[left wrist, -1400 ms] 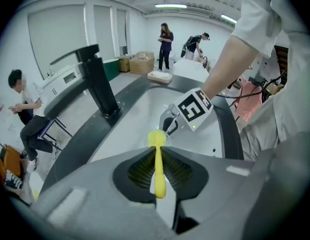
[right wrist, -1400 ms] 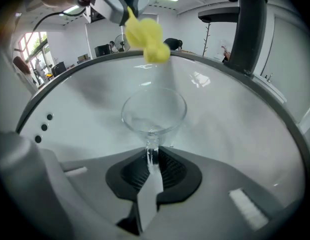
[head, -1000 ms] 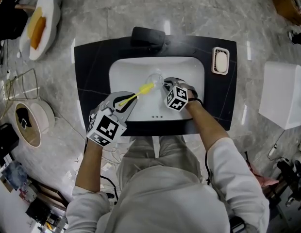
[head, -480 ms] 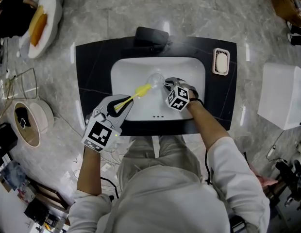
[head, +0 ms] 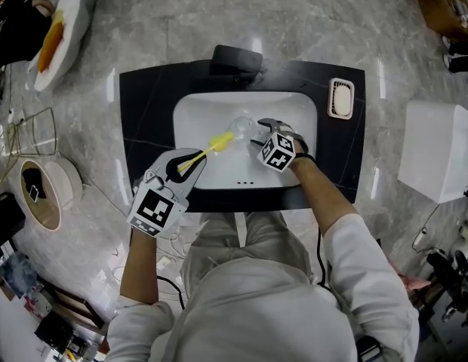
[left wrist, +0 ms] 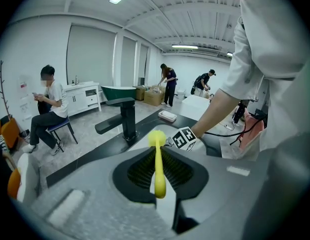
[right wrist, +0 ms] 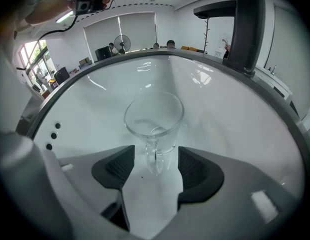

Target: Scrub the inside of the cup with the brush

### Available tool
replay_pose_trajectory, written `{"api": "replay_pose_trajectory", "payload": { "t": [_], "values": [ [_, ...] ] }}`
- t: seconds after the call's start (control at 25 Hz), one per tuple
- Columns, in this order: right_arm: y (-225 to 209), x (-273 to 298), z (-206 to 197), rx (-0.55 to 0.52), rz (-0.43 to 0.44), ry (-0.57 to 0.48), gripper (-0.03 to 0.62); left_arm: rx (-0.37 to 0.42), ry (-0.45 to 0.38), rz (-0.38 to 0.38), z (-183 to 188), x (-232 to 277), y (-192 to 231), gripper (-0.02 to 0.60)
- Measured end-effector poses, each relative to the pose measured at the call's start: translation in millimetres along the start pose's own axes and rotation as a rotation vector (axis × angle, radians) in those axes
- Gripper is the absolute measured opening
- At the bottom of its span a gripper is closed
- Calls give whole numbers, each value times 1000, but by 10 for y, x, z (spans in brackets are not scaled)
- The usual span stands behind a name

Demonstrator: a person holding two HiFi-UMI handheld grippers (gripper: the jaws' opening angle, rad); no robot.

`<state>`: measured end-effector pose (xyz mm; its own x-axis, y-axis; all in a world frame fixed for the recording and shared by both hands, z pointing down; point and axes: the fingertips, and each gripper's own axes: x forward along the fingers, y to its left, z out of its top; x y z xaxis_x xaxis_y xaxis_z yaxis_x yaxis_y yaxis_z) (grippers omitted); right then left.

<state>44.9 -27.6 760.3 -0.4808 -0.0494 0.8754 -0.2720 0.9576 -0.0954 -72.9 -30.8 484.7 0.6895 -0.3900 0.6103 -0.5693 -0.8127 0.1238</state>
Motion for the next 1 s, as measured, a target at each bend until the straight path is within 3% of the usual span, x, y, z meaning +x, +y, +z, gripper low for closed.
{"api": "replay_pose_trajectory", "payload": {
  "t": [0.6,1.0],
  "values": [
    [14,-296,-2,4,10,-29,334,-3,-18,12,41,-67,-13,38],
    [1,-997,315,5,-61,-201,334,-7,-24,29,44,-161,-2,39]
  ]
}}
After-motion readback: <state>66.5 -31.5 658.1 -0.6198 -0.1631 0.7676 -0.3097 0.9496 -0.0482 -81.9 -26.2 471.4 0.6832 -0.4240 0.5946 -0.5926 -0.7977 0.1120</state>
